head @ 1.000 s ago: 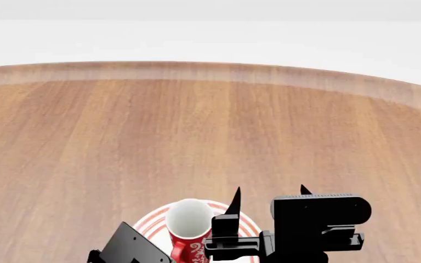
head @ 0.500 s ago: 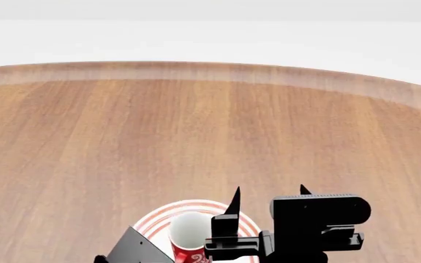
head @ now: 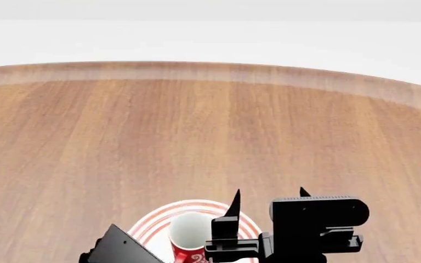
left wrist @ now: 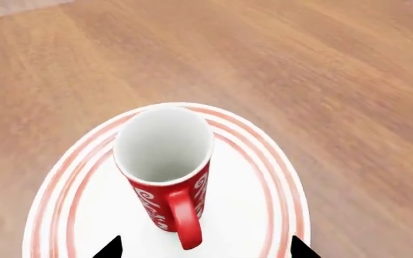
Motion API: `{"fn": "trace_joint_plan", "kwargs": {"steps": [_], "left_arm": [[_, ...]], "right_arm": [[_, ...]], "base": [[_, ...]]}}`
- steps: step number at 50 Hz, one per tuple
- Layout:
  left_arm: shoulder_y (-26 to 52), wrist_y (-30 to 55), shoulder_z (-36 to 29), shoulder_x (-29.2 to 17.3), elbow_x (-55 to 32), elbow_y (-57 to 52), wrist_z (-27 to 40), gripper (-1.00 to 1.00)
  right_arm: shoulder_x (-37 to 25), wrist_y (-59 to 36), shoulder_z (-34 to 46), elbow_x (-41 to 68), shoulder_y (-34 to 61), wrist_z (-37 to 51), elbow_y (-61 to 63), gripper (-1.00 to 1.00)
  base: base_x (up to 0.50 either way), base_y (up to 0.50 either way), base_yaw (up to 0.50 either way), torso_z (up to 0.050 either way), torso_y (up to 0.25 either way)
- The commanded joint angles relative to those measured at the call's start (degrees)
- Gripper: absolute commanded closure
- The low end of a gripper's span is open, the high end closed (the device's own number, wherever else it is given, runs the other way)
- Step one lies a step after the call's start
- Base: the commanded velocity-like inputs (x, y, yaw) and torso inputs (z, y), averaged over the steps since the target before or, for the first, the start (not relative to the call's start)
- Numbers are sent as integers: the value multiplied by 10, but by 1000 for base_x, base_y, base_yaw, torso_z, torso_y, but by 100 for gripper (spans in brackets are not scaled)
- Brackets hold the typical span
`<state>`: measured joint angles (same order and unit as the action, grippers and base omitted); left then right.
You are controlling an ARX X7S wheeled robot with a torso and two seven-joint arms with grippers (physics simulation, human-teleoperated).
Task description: Pick up the red mug and put it on the plate
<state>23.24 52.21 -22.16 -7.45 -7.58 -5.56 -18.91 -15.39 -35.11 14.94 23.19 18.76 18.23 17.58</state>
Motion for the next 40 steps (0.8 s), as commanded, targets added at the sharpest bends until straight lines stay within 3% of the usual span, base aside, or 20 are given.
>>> {"fn": "trace_joint_plan", "kwargs": {"steps": [1, 6, 8, 14, 19, 20, 40], "left_arm": [[-45, 103, 37, -25, -22, -194, 27, -100], [-54, 108, 58, -30, -37, -241, 21, -100], [-65, 45, 110, -14, -33, -253, 44, -100], [-82, -24, 166, 9, -49, -262, 56, -100], [-90, -162, 159, 18, 48, -205, 150, -100], [-87, -153, 166, 20, 23, -198, 131, -100], [-86, -200, 164, 18, 46, -181, 195, -100]], "right_arm": [[-1, 0, 2, 1, 2, 3, -2, -100], [-1, -1, 3, 2, 3, 4, -2, -100], [-1, 2, 4, 1, 4, 4, 0, -100], [-3, 6, 4, 1, 4, 4, -1, -100], [-5, 20, 7, -3, 1, 2, 1, -100], [-5, 23, 7, -4, 0, 2, 0, -100], [-8, 34, 9, -3, -3, 6, 3, -100]], "base": [[0, 0, 0, 0, 0], [0, 0, 0, 0, 0], [0, 0, 0, 0, 0], [0, 0, 0, 0, 0], [0, 0, 0, 0, 0], [0, 0, 0, 0, 0], [0, 0, 0, 0, 0]]}}
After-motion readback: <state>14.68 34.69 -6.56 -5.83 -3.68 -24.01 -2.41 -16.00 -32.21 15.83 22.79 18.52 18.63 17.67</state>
